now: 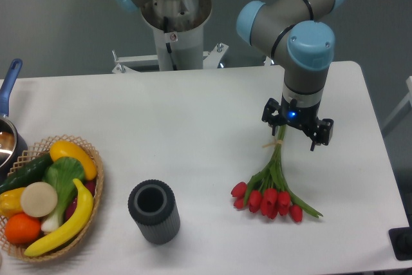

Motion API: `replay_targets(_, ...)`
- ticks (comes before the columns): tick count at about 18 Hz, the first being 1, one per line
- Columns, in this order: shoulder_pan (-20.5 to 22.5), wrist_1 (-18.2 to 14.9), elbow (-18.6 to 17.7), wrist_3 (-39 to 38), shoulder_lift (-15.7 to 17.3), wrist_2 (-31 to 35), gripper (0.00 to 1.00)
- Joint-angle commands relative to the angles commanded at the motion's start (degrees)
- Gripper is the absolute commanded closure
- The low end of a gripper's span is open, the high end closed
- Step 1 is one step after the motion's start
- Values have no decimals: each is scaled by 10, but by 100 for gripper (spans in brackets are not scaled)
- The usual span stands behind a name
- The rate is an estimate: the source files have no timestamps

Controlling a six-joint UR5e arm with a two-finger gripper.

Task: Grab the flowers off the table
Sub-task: 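Lower the open gripper onto the green tulip stems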

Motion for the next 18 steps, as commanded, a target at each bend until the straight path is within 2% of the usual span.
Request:
replay_targets(6,-1,6,-13,-19,-3,-8,0)
replay_targets(10,-2,68,-63,-51,-1,-12,0)
replay_targets(11,-2,75,-71,-54,-2,-12,0)
replay_targets(18,-13,76,-83,-60,-39,-11,0)
